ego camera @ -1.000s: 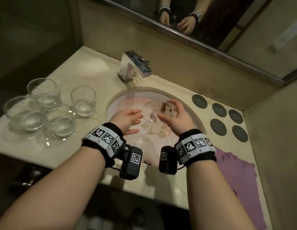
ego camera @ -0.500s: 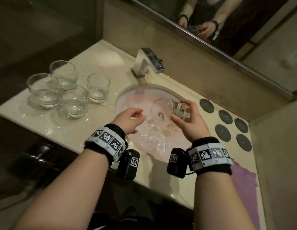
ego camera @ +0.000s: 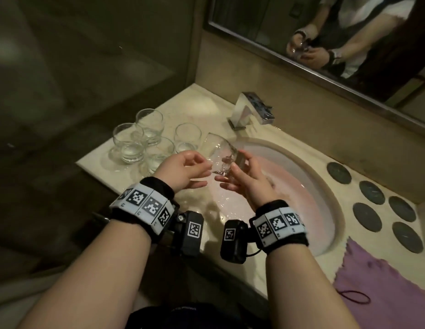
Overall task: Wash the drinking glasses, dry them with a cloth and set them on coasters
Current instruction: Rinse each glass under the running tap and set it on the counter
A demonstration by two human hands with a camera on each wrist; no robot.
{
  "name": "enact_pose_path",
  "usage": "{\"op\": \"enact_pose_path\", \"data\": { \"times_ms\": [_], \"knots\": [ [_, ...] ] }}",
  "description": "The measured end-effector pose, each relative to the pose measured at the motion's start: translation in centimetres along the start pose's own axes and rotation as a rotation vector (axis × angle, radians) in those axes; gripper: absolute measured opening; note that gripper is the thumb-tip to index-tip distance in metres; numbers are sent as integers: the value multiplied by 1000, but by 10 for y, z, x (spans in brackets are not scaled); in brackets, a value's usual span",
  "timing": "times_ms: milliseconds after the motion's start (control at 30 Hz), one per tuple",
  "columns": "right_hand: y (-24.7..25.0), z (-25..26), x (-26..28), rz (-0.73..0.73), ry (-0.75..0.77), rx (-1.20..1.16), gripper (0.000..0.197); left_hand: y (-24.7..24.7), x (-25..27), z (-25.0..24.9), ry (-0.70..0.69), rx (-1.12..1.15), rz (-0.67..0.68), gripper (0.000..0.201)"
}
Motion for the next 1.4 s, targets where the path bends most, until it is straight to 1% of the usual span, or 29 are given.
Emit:
{"op": "enact_pose_path", "data": {
  "times_ms": [33, 67, 100, 167, 200, 333, 500, 733, 967, 1033, 1100, 1167, 1233, 1300, 1367, 1400],
  "knots": [
    [-4, -2, -3, 6, -11, 87, 45, 6, 0, -3, -34, -78, -56, 9],
    [-5, -5, -5, 9, -22, 211, 47, 13, 0, -5, -73, -211, -122, 10],
    [-4, -7, -7, 1, -30, 317, 49, 17, -1, -7, -95, -399, -180, 12],
    [-3, -10, -9, -34, -58, 419, 47, 23, -2, -7, -93, -754, -263, 11],
    [-1, -12, -9, -50, -75, 431, 42, 25, -3, -6, -81, -855, -282, 10],
    [7, -17, -6, -67, -105, 491, 27, 29, -8, 1, -30, -999, -322, 10],
    [14, -27, -2, -87, -122, 547, 22, 30, -12, 5, -2, -1046, -333, 7],
    [13, -35, -1, -103, -146, 559, 19, 24, -16, 18, 13, -1070, -244, 7],
    [6, -33, 1, -111, -126, 529, 19, 29, -18, 28, 24, -1090, -232, 8],
    [5, -34, 3, -104, -122, 541, 19, 30, -16, 28, 30, -1121, -227, 14],
    [6, -33, 5, -104, -115, 542, 20, 31, -13, 25, 49, -1168, -230, 30],
    [9, -29, 7, -112, -106, 550, 21, 29, -7, 16, 57, -1206, -264, 43],
    [16, -25, 10, -128, -93, 562, 21, 24, 1, 1, 20, -1231, -326, 48],
    [25, -19, 15, -150, -80, 564, 22, 13, 8, -16, -37, -1235, -374, 49],
    [40, -12, 23, -172, -75, 575, 23, -7, 13, -29, -101, -1213, -366, 49],
    [50, -10, 29, -189, -79, 579, 23, -21, 15, -33, -139, -1205, -337, 48]
  ]
}}
Point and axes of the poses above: each hand's wrist, its own x-axis away from the middle knuckle, its own y-axis out of the back of the hand, z = x × y, the point moved 4 cm from there along -x, towards the middle knuckle, and after that the axes turned 6 degrees about y, right-handed, at the moved point
